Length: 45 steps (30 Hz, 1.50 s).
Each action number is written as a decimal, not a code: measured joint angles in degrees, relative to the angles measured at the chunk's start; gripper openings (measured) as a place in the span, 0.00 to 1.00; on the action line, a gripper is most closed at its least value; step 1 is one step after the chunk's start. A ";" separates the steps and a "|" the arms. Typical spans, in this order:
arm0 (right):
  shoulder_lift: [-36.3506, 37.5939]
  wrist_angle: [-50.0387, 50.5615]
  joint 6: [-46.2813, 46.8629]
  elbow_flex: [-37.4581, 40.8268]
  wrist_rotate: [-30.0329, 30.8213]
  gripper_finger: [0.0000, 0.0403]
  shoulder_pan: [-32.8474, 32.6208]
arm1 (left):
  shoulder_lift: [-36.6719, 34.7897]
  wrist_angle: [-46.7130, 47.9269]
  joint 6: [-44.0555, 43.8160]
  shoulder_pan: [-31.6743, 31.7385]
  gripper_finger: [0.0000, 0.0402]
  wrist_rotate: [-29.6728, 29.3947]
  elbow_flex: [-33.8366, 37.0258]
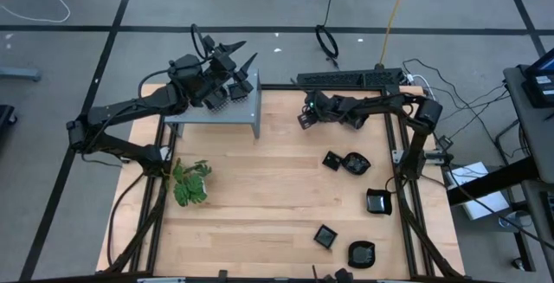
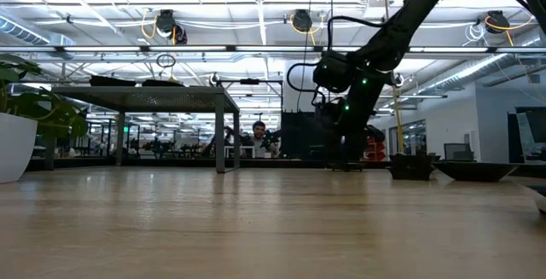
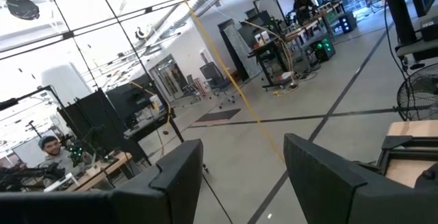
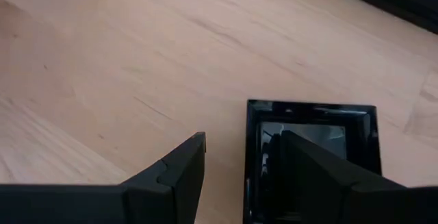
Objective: Pick & Place Mini shaped plates
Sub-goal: Move the square plate to the center of the table
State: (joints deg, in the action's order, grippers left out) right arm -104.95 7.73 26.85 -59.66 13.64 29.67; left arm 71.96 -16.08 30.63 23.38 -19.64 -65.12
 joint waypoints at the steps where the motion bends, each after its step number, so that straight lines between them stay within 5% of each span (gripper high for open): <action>1: 0.00 0.50 -0.64 0.00 -0.01 0.45 0.00 | 0.00 -0.02 0.00 0.00 0.52 0.00 0.00; 8: 0.00 1.91 -3.97 0.02 -0.05 0.34 0.00 | -0.02 0.00 -0.02 0.00 0.52 0.00 0.00; 17: 0.06 2.05 -4.11 0.02 -0.70 0.03 -0.13 | -0.02 -0.01 -0.87 -0.52 0.52 -0.02 0.00; 24: 2.27 -0.20 -10.57 0.04 -8.62 0.01 -2.68 | -0.02 -0.02 -0.80 -1.05 0.52 -0.02 0.00; 34: 4.13 -1.95 -23.75 0.15 -19.98 0.00 -15.28 | -3.40 4.01 -0.99 -1.80 0.52 -0.05 0.04; 45: -2.51 -32.90 -29.16 -0.07 -16.39 0.00 -27.03 | -10.70 15.98 -5.75 -6.70 0.52 -0.02 0.04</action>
State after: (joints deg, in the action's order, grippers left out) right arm -107.45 -25.16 -2.31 -59.73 -2.75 2.64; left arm 61.26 -0.10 24.88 16.68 -19.66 -65.08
